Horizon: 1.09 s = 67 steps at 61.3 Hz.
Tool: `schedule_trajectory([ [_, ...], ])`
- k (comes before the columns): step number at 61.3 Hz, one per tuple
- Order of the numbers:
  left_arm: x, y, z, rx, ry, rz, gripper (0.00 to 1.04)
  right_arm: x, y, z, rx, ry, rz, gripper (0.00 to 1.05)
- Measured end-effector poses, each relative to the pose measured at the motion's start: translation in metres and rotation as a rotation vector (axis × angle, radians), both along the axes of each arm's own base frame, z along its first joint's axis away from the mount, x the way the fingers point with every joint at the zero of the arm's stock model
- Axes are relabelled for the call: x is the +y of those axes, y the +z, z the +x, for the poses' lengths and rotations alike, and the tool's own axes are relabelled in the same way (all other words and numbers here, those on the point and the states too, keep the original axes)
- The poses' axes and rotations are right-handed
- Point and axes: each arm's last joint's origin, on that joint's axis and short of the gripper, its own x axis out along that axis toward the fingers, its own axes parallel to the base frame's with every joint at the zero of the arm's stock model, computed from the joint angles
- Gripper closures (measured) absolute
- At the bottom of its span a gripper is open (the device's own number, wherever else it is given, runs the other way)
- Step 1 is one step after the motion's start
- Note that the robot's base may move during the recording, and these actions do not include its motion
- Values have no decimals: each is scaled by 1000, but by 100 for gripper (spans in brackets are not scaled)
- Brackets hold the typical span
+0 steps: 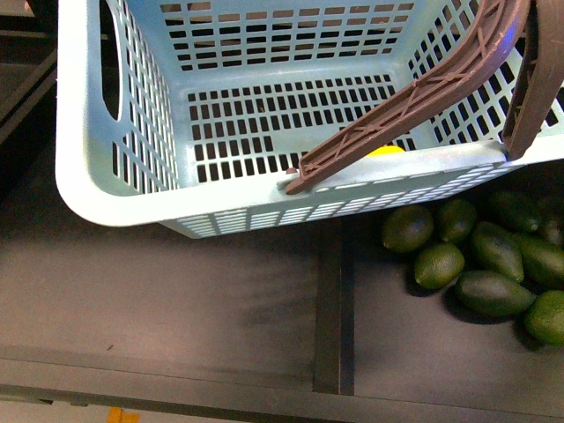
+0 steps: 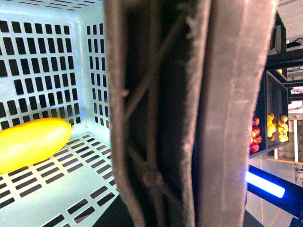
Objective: Pick mango and avocado into basket
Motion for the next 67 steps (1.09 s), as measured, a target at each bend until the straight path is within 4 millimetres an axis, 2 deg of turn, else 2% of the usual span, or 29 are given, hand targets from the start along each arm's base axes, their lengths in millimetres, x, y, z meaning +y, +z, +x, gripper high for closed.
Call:
schedule_trajectory([
  [13, 0, 0, 0, 0, 0, 0, 90, -2, 4, -4, -4, -2, 19, 43],
  [21, 0, 0, 0, 0, 0, 0, 90, -10, 21, -17, -18, -18, 64, 43],
  [35, 0, 0, 0, 0, 0, 0, 90, -29, 91, -38, -193, -26, 95, 43],
  [40, 0, 0, 0, 0, -1, 0, 90, -36, 130, -59, -301, -37, 125, 43],
  [50, 0, 0, 0, 0, 0, 0, 90, -36, 173, -102, -429, -70, 206, 43],
  [56, 0, 0, 0, 0, 0, 0, 90, -20, 207, -137, -534, -73, 289, 43],
  [61, 0, 0, 0, 0, -1, 0, 90, -1, 232, -155, -610, -51, 316, 43],
  [67, -1, 0, 0, 2, -5, -2, 90, 25, 257, -167, -689, -20, 342, 44],
])
